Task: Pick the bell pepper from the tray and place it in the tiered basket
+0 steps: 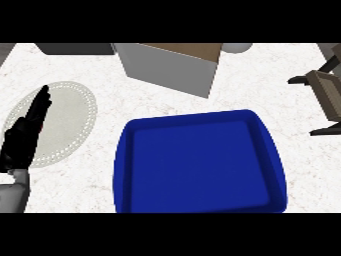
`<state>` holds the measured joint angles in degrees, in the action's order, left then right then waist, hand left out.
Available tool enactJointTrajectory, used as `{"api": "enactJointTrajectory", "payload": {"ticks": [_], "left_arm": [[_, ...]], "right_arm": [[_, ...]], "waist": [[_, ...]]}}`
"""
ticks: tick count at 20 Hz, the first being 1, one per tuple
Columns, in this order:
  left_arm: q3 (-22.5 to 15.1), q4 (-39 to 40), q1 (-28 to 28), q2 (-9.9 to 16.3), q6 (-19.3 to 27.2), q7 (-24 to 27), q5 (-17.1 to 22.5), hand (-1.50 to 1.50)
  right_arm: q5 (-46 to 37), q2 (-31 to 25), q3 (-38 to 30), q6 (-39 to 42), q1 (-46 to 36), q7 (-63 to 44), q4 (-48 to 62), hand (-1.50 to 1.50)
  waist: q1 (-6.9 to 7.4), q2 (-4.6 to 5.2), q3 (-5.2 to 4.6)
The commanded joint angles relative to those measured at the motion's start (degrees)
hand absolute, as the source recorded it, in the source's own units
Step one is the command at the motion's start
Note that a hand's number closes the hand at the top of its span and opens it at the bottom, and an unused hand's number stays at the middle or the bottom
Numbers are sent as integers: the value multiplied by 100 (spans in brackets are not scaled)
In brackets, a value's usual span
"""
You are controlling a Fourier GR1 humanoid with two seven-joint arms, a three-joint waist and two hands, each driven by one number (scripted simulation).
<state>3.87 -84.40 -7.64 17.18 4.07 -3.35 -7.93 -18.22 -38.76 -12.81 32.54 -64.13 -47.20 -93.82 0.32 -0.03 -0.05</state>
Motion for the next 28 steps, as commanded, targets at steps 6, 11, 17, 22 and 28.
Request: {"api": "enactJointTrajectory", "payload": {"ticks": [6,11,17,22,28], "left_arm": [[-319,-120,32,-342,245,-22,-331,0],[-139,352,-4,-299,109,416,-193,0],[-59,-87,-427,-149,-35,-478,-128,0],[-43,246,-187,-247,46,18,-235,0],[-50,311,-394,-327,169,-12,-360,0]], "right_arm": [[-1479,-1164,577,-197,38,1779,1546,150],[-2344,-1510,942,-860,115,2673,2421,150],[-2410,-1840,745,-1040,-72,4042,3704,150],[-2364,-1695,674,-1012,-4,4680,4393,150],[-2374,-1588,514,-998,-160,5077,5241,150]], "waist": [[103,60,3],[117,71,-2],[87,35,5],[54,27,4],[57,27,6]]}}
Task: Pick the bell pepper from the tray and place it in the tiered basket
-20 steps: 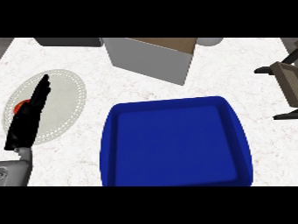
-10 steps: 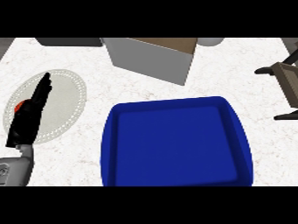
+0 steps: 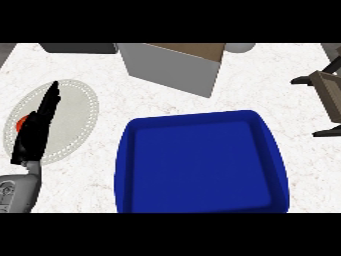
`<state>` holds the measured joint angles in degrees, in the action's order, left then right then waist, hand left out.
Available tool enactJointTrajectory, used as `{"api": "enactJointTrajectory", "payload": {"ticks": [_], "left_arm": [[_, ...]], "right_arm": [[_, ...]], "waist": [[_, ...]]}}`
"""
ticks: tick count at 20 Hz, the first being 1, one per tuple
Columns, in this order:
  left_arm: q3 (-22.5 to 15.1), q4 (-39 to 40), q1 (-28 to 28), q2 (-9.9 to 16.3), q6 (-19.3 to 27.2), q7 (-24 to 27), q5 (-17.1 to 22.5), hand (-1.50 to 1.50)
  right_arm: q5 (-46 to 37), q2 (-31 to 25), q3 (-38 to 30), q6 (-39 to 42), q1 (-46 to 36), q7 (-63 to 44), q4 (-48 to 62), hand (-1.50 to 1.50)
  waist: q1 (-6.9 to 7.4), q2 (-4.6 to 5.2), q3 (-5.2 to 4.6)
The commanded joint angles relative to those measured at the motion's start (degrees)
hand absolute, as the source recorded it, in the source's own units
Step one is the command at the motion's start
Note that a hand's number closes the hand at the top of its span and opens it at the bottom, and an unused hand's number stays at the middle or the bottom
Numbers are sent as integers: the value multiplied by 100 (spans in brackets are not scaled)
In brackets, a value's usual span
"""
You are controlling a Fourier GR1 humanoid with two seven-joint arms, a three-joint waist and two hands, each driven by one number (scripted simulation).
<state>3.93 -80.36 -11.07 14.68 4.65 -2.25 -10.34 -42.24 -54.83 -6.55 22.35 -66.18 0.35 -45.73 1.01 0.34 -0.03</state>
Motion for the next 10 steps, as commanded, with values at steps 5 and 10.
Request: {"api": "enactJointTrajectory", "payload": {"ticks": [5,10], "left_arm": [[-29,-453,205,-6,-82,-285,29,0],[-177,-307,-78,-264,130,-434,-160,0]], "right_arm": [[436,185,-547,542,166,-443,915,-150],[781,347,-1037,31,195,-175,1041,-150]], "waist": [[-16,-29,3],[-61,-24,5]]}}
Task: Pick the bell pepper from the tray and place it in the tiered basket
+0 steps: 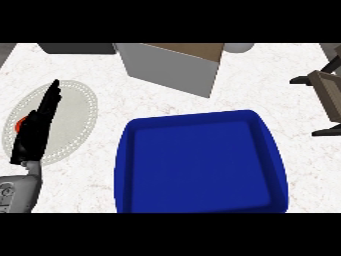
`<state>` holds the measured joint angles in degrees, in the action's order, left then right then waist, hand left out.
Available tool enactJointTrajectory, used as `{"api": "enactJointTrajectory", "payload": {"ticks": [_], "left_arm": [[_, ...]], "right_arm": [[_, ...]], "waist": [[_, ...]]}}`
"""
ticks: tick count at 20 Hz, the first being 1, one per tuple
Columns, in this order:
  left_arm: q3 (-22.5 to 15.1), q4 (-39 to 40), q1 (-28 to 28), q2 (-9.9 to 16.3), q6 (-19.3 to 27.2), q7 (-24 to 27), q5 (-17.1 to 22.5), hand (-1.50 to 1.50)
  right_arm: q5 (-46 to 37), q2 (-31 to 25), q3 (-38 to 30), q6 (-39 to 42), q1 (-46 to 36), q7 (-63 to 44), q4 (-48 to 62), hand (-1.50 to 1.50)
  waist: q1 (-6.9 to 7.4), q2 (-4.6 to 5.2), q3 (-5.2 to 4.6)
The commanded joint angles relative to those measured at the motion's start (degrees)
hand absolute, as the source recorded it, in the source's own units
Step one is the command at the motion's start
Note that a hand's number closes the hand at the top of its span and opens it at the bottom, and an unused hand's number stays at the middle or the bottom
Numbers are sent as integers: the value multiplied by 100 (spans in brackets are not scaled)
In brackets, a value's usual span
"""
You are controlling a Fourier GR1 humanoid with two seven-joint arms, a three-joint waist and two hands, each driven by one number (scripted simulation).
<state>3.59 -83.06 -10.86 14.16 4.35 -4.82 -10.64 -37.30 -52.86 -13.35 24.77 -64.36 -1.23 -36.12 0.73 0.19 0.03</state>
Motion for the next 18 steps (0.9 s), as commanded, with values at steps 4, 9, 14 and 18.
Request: {"api": "enactJointTrajectory", "payload": {"ticks": [4,9,14,18], "left_arm": [[92,-82,203,109,-68,170,-34,0],[257,-91,294,195,-279,248,200,0],[102,-113,246,-2,-126,70,44,0],[-6,-267,193,-101,9,-124,-101,0]], "right_arm": [[451,47,-665,-493,-11,16,181,-150],[605,-329,-963,-644,-357,31,256,-150],[713,-1144,-1252,-163,-754,-582,705,-150],[1034,-1835,-1724,337,-554,-659,1268,-150]], "waist": [[-5,-5,-3],[1,-6,-5],[-2,1,-6],[-23,12,5]]}}
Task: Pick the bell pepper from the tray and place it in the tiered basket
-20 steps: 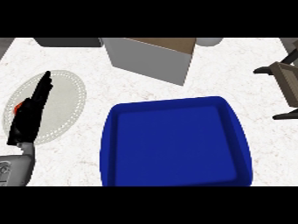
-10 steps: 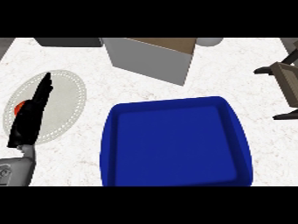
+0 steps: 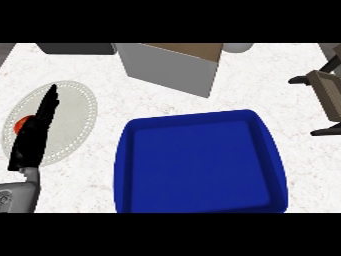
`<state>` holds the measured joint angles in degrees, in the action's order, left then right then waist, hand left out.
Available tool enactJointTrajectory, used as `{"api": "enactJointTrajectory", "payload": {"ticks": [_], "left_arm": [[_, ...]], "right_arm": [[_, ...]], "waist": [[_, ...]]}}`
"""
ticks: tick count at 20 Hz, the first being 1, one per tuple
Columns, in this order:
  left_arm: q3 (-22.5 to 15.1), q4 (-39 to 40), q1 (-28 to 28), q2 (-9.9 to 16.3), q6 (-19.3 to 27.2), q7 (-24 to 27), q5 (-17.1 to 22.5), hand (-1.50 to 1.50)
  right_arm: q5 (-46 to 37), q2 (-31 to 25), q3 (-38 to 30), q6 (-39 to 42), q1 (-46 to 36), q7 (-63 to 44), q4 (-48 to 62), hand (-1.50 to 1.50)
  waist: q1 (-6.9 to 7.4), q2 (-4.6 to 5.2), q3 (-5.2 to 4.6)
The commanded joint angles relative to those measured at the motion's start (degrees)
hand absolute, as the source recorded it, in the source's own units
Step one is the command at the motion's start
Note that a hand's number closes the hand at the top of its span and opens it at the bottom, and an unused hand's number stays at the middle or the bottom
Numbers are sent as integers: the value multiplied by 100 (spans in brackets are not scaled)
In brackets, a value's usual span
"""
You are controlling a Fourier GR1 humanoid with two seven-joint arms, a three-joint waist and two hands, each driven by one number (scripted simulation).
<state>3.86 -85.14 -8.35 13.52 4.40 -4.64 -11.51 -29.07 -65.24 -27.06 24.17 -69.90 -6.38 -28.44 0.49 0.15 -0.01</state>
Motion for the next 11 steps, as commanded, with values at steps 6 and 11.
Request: {"api": "enactJointTrajectory", "payload": {"ticks": [6,11], "left_arm": [[66,-133,71,101,-114,30,29,0],[207,200,-87,138,-170,115,123,0]], "right_arm": [[386,-1552,-653,1105,841,812,1046,-150],[668,-2034,-1059,1492,1349,1601,1591,-150]], "waist": [[-20,9,20],[-69,26,29]]}}
